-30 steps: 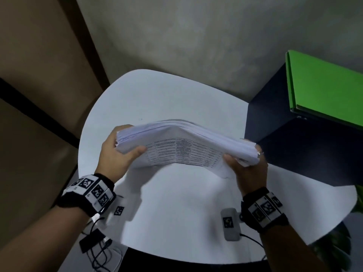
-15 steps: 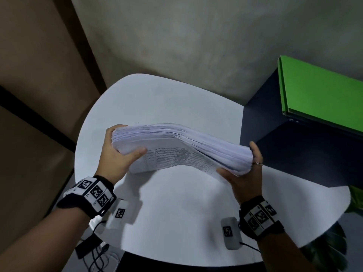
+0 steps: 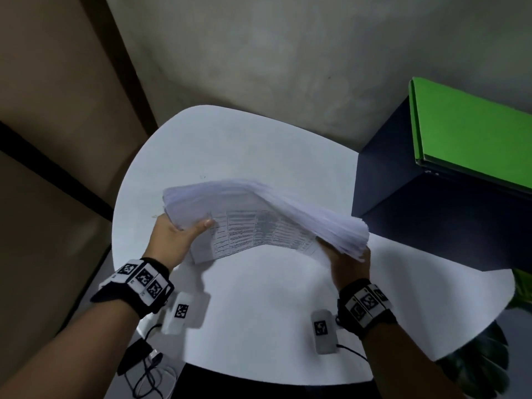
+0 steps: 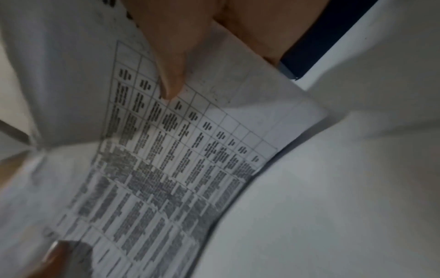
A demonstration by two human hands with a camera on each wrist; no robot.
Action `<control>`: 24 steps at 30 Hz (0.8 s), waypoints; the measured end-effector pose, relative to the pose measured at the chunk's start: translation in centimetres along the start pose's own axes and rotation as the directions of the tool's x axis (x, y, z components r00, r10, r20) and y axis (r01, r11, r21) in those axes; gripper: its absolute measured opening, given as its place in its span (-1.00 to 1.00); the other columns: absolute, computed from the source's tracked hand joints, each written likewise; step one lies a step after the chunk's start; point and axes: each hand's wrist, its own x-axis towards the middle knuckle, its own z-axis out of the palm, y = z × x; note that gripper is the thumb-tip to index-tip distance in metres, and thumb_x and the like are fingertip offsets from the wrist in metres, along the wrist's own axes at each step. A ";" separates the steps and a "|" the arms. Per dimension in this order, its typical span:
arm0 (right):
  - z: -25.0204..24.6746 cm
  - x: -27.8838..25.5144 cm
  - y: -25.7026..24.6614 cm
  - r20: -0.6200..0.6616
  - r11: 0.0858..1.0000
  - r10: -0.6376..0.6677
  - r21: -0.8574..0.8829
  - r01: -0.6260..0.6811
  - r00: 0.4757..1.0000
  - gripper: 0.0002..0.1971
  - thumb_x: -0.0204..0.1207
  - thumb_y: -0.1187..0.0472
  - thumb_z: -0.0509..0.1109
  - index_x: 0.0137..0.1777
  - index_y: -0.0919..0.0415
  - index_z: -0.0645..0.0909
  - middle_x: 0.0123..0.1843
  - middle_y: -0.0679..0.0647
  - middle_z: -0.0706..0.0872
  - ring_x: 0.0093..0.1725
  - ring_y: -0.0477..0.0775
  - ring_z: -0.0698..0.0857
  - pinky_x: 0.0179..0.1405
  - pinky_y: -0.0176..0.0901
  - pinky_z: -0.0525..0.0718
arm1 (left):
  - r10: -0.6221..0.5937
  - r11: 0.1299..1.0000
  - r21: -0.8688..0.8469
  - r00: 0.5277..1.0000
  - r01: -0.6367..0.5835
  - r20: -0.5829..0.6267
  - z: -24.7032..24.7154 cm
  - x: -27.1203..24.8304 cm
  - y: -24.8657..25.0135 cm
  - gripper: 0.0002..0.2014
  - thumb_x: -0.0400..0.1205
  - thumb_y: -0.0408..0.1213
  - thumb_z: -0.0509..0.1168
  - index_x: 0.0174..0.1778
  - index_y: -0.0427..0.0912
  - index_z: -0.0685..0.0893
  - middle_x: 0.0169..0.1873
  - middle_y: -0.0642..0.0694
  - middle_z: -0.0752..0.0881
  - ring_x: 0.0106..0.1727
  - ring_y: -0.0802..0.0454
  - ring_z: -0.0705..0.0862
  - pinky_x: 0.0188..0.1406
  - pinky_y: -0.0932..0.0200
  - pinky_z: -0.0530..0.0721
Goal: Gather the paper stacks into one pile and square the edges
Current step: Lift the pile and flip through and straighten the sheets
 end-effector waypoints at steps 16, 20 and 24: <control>-3.8 1.3 -16.8 0.191 0.692 -0.620 -0.322 0.645 0.761 -0.82 0.34 0.19 0.50 -0.06 0.04 0.79 -0.21 0.00 0.86 -0.23 0.15 0.81 -0.24 -0.07 0.74 | 0.559 0.582 0.461 0.742 -0.670 0.371 1.7 2.5 13.1 -0.56 0.46 -0.29 0.50 0.13 0.30 0.59 -0.07 0.24 0.74 0.03 0.01 0.76 0.07 0.07 0.66; -3.3 1.9 -16.6 -0.099 0.666 -0.720 -0.376 0.644 0.687 -0.61 0.28 0.19 0.66 0.12 0.11 0.73 0.12 0.03 0.79 0.12 0.17 0.75 0.27 0.15 0.65 | 0.519 0.730 0.364 0.816 -0.579 0.257 1.9 2.7 13.0 -0.78 0.53 -0.37 0.55 -0.25 -0.05 0.63 -0.43 0.07 0.68 -0.40 0.26 0.55 -0.40 0.18 0.47; -1.4 1.6 -12.7 -0.299 0.944 -0.221 0.172 0.281 0.928 0.19 0.04 0.14 0.81 0.64 0.06 0.18 0.60 0.04 0.37 0.58 -0.02 0.40 0.63 0.03 0.38 | 0.355 0.926 0.103 0.931 -0.362 0.084 1.3 2.6 13.5 -0.84 0.49 -0.42 0.56 -0.08 -0.17 0.76 -0.33 0.15 0.83 -0.28 0.30 0.74 -0.25 0.37 0.69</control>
